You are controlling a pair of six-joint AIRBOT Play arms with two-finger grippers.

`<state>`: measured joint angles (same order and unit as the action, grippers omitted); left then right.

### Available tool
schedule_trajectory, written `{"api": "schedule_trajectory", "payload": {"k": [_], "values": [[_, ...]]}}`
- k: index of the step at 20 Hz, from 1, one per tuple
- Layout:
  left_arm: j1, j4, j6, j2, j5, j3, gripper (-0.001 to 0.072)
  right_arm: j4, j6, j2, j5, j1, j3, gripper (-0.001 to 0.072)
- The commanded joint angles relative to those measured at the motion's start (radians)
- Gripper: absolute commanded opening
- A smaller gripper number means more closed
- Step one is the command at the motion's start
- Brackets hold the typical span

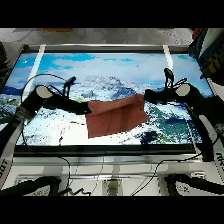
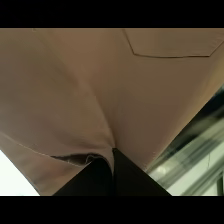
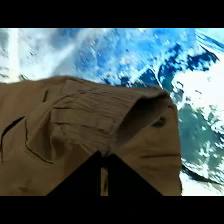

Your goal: Fold the clothes and pants, and hang the long-sleeved shirts on hangers.

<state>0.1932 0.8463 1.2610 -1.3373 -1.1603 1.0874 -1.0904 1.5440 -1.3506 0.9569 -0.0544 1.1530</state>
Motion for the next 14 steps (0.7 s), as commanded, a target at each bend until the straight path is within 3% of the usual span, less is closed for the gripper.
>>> {"api": "schedule_trajectory", "payload": {"k": [1, 4, 7, 11, 12, 13, 14], "values": [[0.087, 0.014, 0.037, -0.004, 0.033, -0.106, 0.0001, -0.137, -0.047, -0.004, 0.222, 0.04, 0.001, 0.0023], [0.137, 0.013, 0.075, -0.005, 0.206, -0.193, 0.0003, -0.152, -0.047, -0.006, 0.212, 0.041, -0.012, 0.0024], [0.146, 0.013, 0.078, -0.004, 0.202, -0.202, 0.0003, -0.152, -0.046, -0.011, 0.204, 0.041, -0.051, 0.0024], [0.146, 0.013, 0.079, -0.004, 0.172, -0.202, 0.0004, -0.151, -0.047, -0.019, 0.309, 0.041, -0.1, 0.0043], [0.145, 0.014, 0.079, -0.004, 0.161, -0.202, 0.0008, -0.151, -0.062, -0.019, 0.334, 0.041, -0.106, 0.0207], [0.145, 0.013, 0.079, -0.004, 0.154, -0.202, 0.0065, -0.151, -0.073, -0.019, 0.343, 0.041, -0.106, 0.0529], [0.145, 0.013, 0.079, -0.003, 0.154, -0.202, 0.0276, -0.151, -0.073, -0.019, 0.341, 0.041, -0.106, 0.0694]]}}
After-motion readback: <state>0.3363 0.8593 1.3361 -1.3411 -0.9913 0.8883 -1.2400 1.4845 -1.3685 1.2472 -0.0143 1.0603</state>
